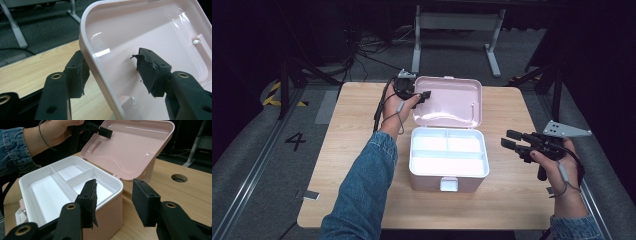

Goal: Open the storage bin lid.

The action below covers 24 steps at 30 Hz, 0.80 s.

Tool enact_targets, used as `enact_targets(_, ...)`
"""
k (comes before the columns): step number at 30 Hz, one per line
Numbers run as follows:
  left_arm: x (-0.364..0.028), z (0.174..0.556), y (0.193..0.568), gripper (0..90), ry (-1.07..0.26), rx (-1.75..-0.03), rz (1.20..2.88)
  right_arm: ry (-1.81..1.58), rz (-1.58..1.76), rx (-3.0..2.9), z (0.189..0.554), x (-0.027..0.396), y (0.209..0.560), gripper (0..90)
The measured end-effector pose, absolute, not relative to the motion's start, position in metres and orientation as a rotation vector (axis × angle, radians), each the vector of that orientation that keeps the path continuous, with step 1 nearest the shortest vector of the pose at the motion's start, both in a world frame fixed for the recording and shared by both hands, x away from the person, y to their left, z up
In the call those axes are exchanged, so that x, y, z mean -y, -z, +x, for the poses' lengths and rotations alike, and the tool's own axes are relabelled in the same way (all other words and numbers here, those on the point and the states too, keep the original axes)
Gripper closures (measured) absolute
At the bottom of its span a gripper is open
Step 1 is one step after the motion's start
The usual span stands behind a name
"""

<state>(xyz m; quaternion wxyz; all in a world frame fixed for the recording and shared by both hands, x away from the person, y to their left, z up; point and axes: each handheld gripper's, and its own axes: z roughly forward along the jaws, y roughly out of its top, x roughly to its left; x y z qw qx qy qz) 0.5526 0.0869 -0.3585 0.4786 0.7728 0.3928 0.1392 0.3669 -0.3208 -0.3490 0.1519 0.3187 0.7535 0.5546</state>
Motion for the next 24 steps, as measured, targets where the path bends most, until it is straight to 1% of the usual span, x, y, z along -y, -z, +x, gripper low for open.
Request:
enact_targets(10, -0.089, 0.558, 0.368, 44.9, -0.265, -1.005, 1.876, -1.603, 0.917, -2.175, 0.365, 0.321, 0.35, 56.0)
enact_targets(16, -0.09, 0.56, 0.372, 44.4, -0.247, -1.016, 1.894, -1.603, 0.923, -2.181, 0.366, 0.323, 0.351, 55.3)
enact_targets(19, -0.091, 0.563, 0.377, 44.3, -0.211, -1.04, 1.897, -1.602, 0.927, -2.187, 0.366, 0.322, 0.352, 55.2)
enact_targets(24, -0.091, 0.564, 0.381, 44.4, -0.187, -1.077, 1.898, -1.602, 0.932, -2.191, 0.366, 0.322, 0.352, 54.9)
